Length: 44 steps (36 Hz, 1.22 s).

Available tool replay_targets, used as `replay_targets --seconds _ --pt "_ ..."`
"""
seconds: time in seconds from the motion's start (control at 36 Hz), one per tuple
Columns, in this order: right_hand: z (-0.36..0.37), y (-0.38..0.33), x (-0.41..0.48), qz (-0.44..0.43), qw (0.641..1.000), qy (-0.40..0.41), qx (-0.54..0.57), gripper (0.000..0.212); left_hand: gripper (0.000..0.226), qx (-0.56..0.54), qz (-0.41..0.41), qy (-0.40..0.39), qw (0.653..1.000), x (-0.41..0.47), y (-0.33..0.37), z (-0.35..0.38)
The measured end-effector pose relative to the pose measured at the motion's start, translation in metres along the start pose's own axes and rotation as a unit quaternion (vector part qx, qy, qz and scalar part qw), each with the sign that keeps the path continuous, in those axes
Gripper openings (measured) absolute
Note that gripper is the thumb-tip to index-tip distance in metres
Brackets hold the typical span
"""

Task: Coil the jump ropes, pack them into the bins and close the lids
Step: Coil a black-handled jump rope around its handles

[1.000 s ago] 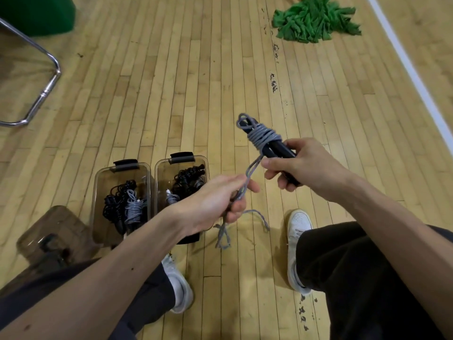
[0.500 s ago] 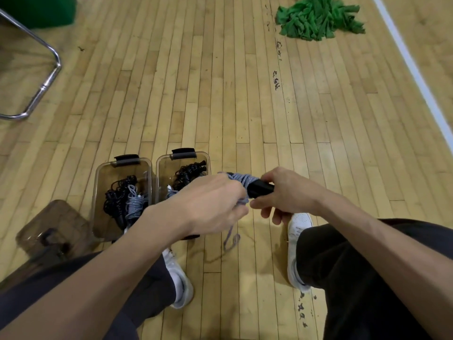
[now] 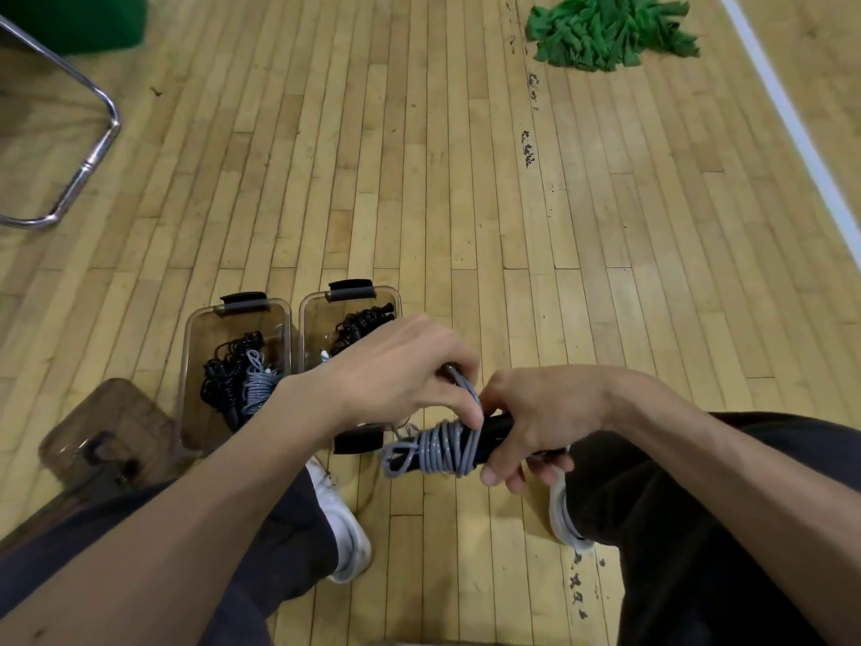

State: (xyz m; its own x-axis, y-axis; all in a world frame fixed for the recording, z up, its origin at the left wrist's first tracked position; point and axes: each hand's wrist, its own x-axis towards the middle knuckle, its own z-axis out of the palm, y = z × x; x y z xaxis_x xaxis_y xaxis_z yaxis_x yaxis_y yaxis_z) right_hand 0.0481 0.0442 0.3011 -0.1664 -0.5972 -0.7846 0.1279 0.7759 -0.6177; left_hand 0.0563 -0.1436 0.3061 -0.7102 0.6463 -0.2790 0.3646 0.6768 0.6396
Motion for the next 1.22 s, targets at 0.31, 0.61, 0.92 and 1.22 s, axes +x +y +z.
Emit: replay_targets --seconds 0.31,0.61,0.92,1.22 --pt "-0.005 -0.003 -0.023 -0.147 0.984 0.02 0.101 0.01 0.021 -0.291 -0.031 0.029 0.956 0.002 -0.005 -0.014" --pt "-0.011 -0.004 -0.031 -0.256 0.943 0.086 0.193 0.019 0.014 -0.4 -0.019 0.077 0.913 0.004 -0.014 -0.009" --pt "-0.015 -0.003 -0.024 -0.224 0.916 0.207 0.259 0.021 0.022 -0.395 -0.16 0.111 0.898 0.011 -0.004 -0.006" --pt "-0.018 0.005 -0.008 -0.151 0.915 0.324 0.185 0.015 0.026 -0.348 -0.184 0.045 0.918 0.01 -0.002 0.005"
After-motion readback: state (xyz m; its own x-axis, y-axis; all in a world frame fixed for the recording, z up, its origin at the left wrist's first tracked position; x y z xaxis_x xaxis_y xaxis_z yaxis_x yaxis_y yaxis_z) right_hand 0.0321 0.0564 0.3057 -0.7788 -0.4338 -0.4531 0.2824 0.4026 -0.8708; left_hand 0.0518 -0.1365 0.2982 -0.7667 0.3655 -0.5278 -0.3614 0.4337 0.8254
